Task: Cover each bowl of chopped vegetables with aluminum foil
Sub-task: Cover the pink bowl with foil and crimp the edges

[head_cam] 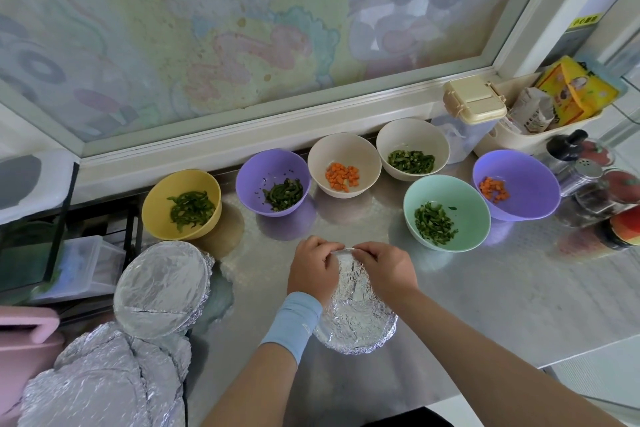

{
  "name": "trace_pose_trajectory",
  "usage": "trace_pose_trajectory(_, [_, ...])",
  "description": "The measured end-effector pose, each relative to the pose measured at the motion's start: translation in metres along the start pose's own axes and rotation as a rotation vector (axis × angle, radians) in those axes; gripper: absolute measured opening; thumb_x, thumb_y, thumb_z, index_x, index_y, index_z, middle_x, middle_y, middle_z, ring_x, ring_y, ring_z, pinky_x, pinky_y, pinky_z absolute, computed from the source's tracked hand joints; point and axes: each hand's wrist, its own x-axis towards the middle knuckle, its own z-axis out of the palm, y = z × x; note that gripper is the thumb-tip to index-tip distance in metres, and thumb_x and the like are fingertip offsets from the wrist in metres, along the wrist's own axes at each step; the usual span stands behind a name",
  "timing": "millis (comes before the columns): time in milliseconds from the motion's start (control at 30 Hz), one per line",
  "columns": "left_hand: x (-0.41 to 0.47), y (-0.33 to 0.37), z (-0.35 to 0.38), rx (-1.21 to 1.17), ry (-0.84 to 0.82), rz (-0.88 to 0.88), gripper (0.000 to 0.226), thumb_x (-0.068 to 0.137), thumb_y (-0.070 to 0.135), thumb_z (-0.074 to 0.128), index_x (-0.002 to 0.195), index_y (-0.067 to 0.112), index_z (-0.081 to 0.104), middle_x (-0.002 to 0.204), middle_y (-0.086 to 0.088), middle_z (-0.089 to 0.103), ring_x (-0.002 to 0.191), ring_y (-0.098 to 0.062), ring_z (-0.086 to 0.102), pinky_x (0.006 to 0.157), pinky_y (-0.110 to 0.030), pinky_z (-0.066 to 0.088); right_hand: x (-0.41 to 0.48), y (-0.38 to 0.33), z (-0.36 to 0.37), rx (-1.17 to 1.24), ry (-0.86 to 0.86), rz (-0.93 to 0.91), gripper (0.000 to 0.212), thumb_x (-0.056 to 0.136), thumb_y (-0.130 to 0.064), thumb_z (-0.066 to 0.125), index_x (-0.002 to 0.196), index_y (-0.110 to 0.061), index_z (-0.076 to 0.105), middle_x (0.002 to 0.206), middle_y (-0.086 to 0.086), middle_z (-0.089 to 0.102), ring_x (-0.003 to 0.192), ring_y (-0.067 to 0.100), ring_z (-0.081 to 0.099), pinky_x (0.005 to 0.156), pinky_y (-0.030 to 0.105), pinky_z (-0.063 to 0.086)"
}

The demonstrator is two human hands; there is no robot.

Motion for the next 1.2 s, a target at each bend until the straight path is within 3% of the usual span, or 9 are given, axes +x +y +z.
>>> trace_pose_trajectory(100, [0.001,-0.003,0.003,-0.013,0.017,-0.008,0.015,0.092,0.02,0.062,0.096,0.022,0.076,0.088,0.009,0.057,0.096,-0.011,0.049,0.079,-0.017,0.035,0.0,0.001,0.0,-0.001,-0.006,-0.002,0.012,0.09,-0.038,0.066,0.092,-0.034,0.076,0.075,-0.016,0.07,0.072,0.003,0.062,0.069,0.028,0.052])
trace_pose_trajectory(200, [0.002,-0.003,0.004,-0.013,0.003,-0.036,0.014,0.095,0.022,0.06,0.094,0.021,0.074,0.088,0.009,0.056,0.096,-0.012,0.049,0.079,-0.021,0.038,0.001,0.0,0.0,-0.008,-0.025,-0.008,0.012,0.09,-0.039,0.065,0.095,-0.035,0.076,0.076,-0.019,0.07,0.073,0.001,0.062,0.07,0.027,0.052])
trace_pose_trajectory(367, [0.001,0.001,0.0,0.023,-0.012,-0.067,0.014,0.095,0.018,0.057,0.092,0.021,0.07,0.093,0.008,0.057,0.101,-0.015,0.048,0.084,-0.024,0.041,0.003,-0.001,-0.001,-0.049,-0.005,0.014,0.026,0.088,-0.045,0.066,0.113,-0.037,0.068,0.1,-0.018,0.069,0.091,0.005,0.064,0.083,0.028,0.052])
trace_pose_trajectory(467, [0.006,0.001,0.0,0.051,-0.03,-0.004,0.02,0.094,0.012,0.056,0.1,0.021,0.072,0.098,0.006,0.06,0.103,-0.015,0.047,0.085,-0.025,0.042,0.001,-0.001,0.002,-0.06,0.023,0.02,0.013,0.089,-0.042,0.066,0.098,-0.036,0.072,0.084,-0.017,0.07,0.08,0.007,0.063,0.072,0.027,0.051])
trace_pose_trajectory(600, [0.006,0.004,0.004,0.012,-0.055,0.064,0.032,0.088,0.002,0.054,0.101,0.021,0.076,0.093,0.006,0.06,0.1,-0.014,0.049,0.084,-0.016,0.035,-0.001,0.001,0.005,-0.045,0.06,-0.007,0.012,0.088,-0.042,0.067,0.092,-0.036,0.076,0.074,-0.017,0.07,0.07,0.003,0.061,0.063,0.022,0.046])
trace_pose_trajectory(800, [0.006,0.002,0.01,-0.018,-0.009,0.058,0.01,0.089,0.019,0.067,0.092,0.02,0.077,0.085,0.007,0.059,0.094,-0.015,0.051,0.079,-0.017,0.038,-0.003,0.003,0.005,-0.049,0.074,-0.048,0.011,0.088,-0.042,0.067,0.092,-0.037,0.076,0.077,-0.019,0.071,0.071,0.002,0.062,0.066,0.024,0.05])
trace_pose_trajectory(1000, [-0.003,-0.001,0.009,-0.046,0.079,-0.074,0.011,0.092,0.019,0.064,0.092,0.018,0.075,0.086,0.005,0.058,0.093,-0.016,0.051,0.082,-0.029,0.045,-0.004,0.01,0.001,-0.057,0.027,-0.057,0.025,0.095,-0.037,0.059,0.118,-0.032,0.067,0.107,-0.017,0.07,0.096,0.007,0.065,0.083,0.024,0.05])
trace_pose_trajectory(1100, [-0.004,0.001,0.004,-0.056,0.065,-0.163,0.012,0.091,0.017,0.061,0.087,0.021,0.072,0.088,0.007,0.057,0.095,-0.017,0.053,0.083,-0.026,0.043,-0.004,0.012,0.002,-0.073,0.043,-0.061,0.016,0.094,-0.036,0.06,0.105,-0.034,0.072,0.089,-0.016,0.071,0.081,0.007,0.064,0.074,0.026,0.05])
trace_pose_trajectory(1200, [-0.001,0.003,0.003,-0.055,0.028,-0.095,0.022,0.09,0.007,0.057,0.092,0.022,0.073,0.092,0.006,0.059,0.097,-0.016,0.053,0.085,-0.025,0.045,-0.002,0.01,0.002,-0.064,0.035,-0.068,0.014,0.094,-0.035,0.06,0.1,-0.033,0.074,0.082,-0.014,0.072,0.075,0.008,0.063,0.07,0.026,0.049])
